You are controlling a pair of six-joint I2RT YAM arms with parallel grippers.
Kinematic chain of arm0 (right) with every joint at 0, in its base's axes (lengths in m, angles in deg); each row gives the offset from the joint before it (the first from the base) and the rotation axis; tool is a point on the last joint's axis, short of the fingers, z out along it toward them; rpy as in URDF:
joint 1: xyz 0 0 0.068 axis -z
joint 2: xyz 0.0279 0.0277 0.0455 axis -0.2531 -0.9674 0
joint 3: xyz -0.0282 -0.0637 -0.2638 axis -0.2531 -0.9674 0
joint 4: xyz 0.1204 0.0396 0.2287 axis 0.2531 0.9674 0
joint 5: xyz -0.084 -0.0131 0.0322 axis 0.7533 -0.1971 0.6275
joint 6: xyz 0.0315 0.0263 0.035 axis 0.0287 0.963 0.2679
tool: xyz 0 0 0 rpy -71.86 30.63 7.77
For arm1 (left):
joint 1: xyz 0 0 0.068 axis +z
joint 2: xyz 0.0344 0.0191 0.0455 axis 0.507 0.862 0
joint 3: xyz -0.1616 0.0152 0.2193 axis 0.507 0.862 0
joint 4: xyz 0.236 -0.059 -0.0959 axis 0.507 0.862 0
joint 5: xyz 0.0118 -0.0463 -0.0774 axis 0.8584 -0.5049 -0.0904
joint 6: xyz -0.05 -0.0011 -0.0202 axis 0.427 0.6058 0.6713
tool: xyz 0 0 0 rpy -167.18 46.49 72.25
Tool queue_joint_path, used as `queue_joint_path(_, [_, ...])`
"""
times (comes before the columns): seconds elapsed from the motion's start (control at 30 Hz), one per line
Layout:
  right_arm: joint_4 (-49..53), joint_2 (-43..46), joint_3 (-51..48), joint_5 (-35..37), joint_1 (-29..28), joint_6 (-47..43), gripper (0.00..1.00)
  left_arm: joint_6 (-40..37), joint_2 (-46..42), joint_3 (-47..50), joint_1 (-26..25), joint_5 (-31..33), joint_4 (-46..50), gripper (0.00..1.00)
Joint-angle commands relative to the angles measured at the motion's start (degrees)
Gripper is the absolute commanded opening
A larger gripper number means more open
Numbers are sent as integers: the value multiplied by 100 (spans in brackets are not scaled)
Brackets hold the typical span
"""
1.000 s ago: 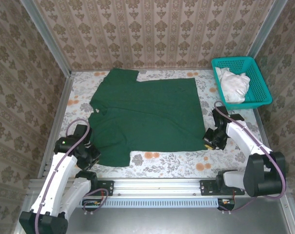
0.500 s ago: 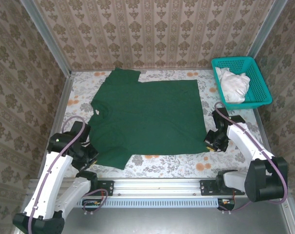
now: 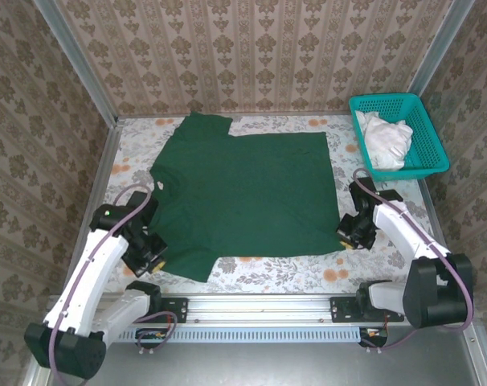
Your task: Fold and stack the t-shirts
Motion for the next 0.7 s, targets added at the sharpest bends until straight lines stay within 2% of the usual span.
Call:
queue_joint_path(0.0, [-157,-323,496,24,-31,-43,0,-360,444,-460,178,53,-434,0])
queue_joint_path(0.17, [-229,-1129,1418,127,-5,-151,0,-876,1350,-1369,782,-29,-1104,0])
queue_joint_path(0.3, [-269,-1769,2037,181,68,-253,0,-1176,2117,-2090,1018,97,-1505,0])
queue_joint_path(0.4, [-326,-2291,2476,228,165,-344,0,-1385,2744,-2477,1244,-44,-1876,0])
queue_joint_path(0.67, [-302,-3385,3379,399,285,-414,0,-1862,4585,-3843,1412,-413,-2167,0])
